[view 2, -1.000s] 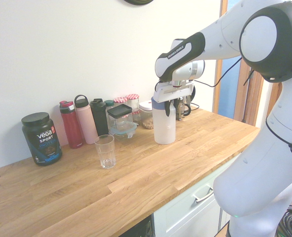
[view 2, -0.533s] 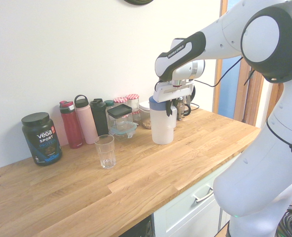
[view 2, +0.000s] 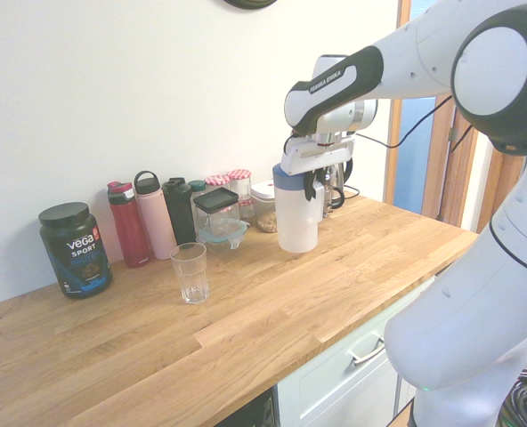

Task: Pour me some water

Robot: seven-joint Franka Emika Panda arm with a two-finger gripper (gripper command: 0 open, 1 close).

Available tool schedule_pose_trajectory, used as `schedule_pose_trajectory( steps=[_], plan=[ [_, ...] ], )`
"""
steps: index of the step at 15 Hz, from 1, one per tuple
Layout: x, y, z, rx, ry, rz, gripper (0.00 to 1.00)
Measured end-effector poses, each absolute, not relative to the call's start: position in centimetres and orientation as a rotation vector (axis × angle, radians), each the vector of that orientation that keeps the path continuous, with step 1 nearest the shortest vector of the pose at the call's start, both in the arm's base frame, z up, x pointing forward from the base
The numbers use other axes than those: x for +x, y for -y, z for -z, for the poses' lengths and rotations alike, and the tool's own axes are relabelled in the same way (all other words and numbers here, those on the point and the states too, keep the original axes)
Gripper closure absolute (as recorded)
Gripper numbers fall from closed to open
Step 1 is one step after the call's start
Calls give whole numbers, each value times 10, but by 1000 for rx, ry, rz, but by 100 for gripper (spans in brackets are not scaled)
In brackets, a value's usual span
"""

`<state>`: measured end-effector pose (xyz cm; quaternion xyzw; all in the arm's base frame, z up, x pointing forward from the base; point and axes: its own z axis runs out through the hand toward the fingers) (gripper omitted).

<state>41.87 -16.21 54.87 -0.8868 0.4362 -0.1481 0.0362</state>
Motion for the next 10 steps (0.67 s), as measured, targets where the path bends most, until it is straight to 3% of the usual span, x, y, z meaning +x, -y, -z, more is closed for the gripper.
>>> schedule_pose_trajectory(
  steps=[10],
  plan=[
    [407,47,-570,-3046,-585,375,100]
  ],
)
